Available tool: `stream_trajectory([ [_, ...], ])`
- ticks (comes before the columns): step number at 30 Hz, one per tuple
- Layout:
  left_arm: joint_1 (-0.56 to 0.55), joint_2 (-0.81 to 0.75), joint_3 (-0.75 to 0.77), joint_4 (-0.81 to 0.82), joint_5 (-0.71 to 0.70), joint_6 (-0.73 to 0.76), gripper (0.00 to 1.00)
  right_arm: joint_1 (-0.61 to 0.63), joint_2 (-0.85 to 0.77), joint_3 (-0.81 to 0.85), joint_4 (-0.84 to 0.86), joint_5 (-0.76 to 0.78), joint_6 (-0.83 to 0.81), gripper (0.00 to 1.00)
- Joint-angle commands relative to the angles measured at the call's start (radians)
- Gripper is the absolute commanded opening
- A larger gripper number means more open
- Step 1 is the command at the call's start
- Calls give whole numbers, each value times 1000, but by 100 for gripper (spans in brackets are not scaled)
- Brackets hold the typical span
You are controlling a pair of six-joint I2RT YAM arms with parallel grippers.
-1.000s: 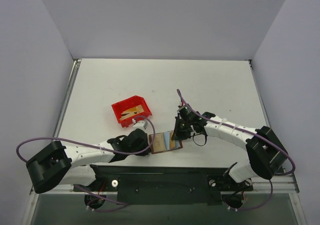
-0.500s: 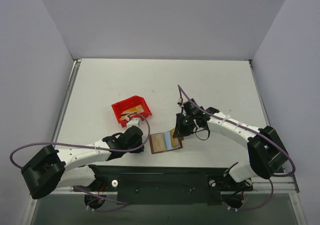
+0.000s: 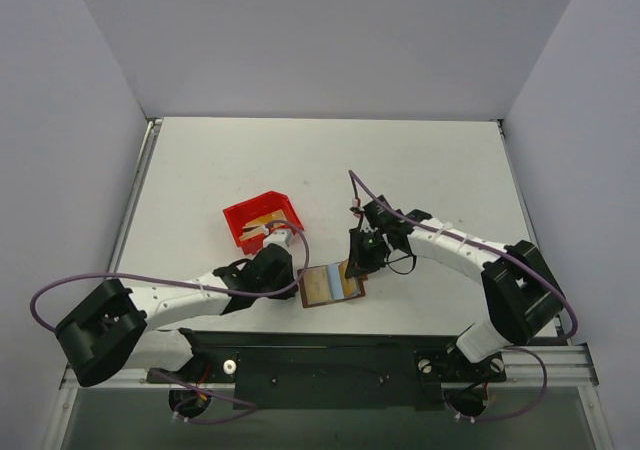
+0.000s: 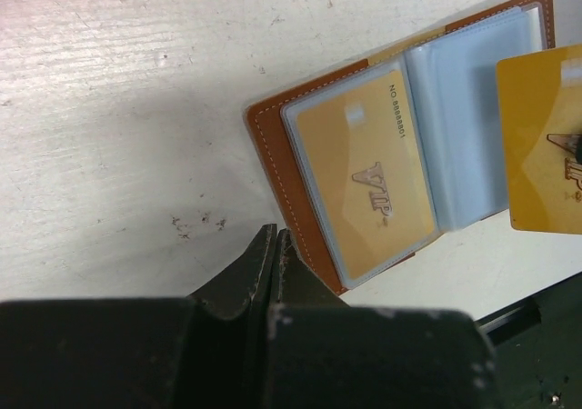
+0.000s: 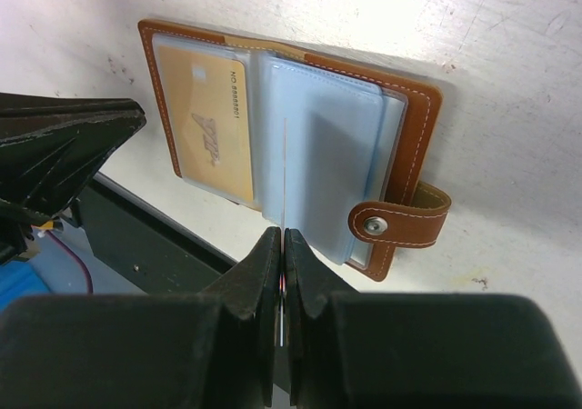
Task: Put the credit cards into the card holder
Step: Insert the credit card into the card holder.
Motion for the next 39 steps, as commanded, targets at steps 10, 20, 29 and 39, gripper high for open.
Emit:
stream_trajectory([
  [10, 11, 71, 41, 126, 62, 33, 0, 0, 57, 45, -39, 13, -27, 0],
  [20, 11, 119, 38, 157, 84, 30, 0, 34, 114, 57, -38, 67, -16, 0],
  [29, 11, 128, 32, 161, 87, 29, 0, 61, 146, 55, -21, 78, 1, 0],
  [39, 20, 73, 70, 80, 36, 47, 0, 61, 134, 5, 47, 64, 31, 0],
])
